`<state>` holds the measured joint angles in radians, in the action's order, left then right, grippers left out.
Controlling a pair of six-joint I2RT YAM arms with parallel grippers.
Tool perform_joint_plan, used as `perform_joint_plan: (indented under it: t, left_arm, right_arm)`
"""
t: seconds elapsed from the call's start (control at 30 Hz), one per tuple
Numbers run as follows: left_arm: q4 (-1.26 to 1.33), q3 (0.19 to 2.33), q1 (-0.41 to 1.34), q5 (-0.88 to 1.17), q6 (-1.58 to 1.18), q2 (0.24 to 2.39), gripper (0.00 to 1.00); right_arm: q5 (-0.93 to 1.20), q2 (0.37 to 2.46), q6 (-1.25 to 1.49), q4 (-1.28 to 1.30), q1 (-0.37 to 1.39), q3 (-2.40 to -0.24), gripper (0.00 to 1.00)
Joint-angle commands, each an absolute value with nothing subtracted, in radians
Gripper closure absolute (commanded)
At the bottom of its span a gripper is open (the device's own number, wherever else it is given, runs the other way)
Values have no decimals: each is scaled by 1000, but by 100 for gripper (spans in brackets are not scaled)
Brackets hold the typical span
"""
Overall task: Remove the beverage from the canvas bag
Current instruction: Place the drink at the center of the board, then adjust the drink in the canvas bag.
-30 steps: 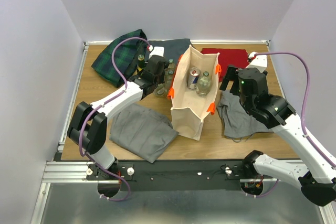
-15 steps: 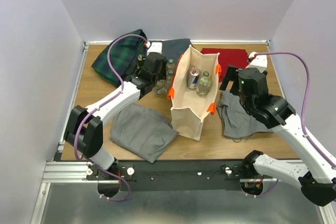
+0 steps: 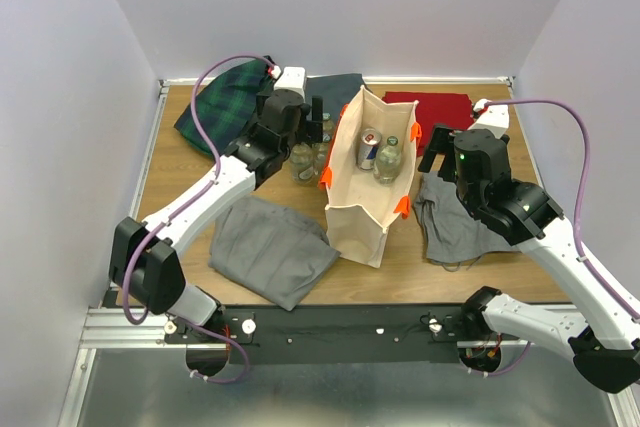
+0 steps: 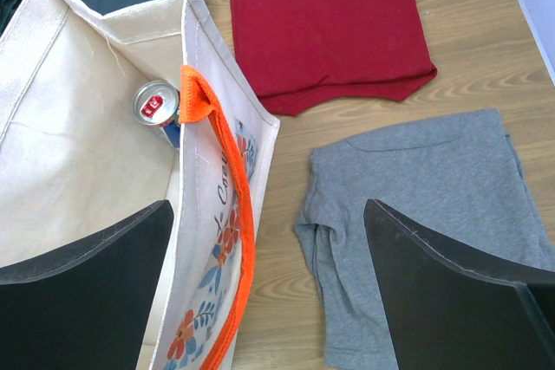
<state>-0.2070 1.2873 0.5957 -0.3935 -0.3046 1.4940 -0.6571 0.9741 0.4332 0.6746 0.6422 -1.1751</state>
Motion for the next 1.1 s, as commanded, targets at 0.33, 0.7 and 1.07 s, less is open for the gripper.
perform_joint_plan:
  t: [0.33,0.7,1.07]
  left_arm:
    - [-367,1466,592,-198,-245,1399,1]
    - [-522,1651,594,-23,-219,1480,1]
    - [-558,1755,601,239,-213,1548,1]
  right_arm:
    - [-658,959,457,666,647,-1178,0]
    - [-667,937,472,681,647,-1173,0]
    - [-736,882,502,695,647,-1155,0]
